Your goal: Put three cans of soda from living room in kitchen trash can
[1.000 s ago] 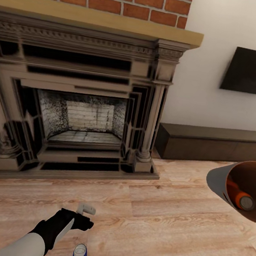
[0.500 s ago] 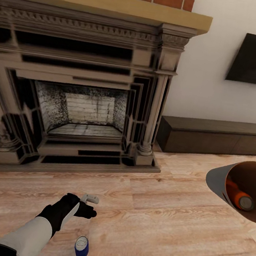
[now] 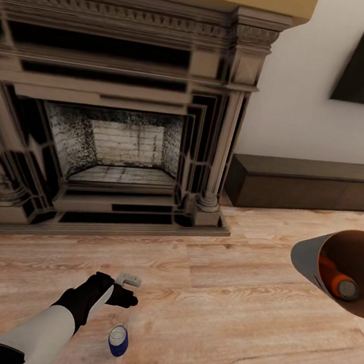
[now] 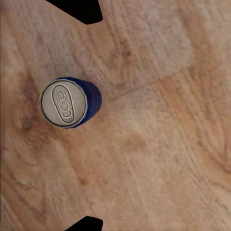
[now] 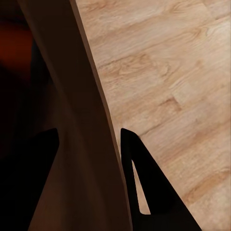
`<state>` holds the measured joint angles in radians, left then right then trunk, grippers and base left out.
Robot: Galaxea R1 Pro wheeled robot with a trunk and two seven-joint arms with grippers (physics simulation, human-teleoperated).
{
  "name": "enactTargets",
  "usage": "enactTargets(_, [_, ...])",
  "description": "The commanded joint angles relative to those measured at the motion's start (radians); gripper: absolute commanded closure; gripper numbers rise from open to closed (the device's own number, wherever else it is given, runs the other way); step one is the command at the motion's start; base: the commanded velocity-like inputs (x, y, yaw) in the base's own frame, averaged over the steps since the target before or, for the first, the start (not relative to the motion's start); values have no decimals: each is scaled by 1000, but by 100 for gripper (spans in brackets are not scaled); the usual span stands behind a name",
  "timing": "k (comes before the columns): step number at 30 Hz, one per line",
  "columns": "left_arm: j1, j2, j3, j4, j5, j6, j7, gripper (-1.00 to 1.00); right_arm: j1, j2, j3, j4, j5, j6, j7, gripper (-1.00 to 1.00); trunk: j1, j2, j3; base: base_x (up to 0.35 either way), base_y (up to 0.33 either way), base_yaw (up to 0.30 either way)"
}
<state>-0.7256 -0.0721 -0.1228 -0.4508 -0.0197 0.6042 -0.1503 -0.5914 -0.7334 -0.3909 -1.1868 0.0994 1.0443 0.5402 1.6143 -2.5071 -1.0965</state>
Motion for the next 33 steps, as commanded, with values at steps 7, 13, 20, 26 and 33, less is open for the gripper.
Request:
enactTargets(7, [0, 0, 0, -1, 0, 11, 0, -100, -1, 0, 1, -1, -18, 3, 3, 100, 3, -2, -27, 0, 0, 0])
enactTargets(13, [0, 0, 0, -2, 0, 15, 0, -100, -2, -1, 1, -2, -18, 3, 4, 100, 6, -3, -50, 0, 0, 0])
enactTargets(20, [0, 1, 0, -2, 1, 15, -1, -100, -2, 0, 1, -4, -18, 3, 4, 100, 9, -5, -77, 0, 0, 0])
enactTargets(26, [0, 3, 0, -4, 4, 15, -1, -100, -2, -1, 1, -8, -18, 3, 4, 100, 9, -5, -81, 0, 0, 0])
enactTargets(33, [1, 3, 0, -5, 6, 15, -2, -100, -2, -2, 1, -31, -18, 3, 4, 100, 9, -5, -81, 0, 0, 0])
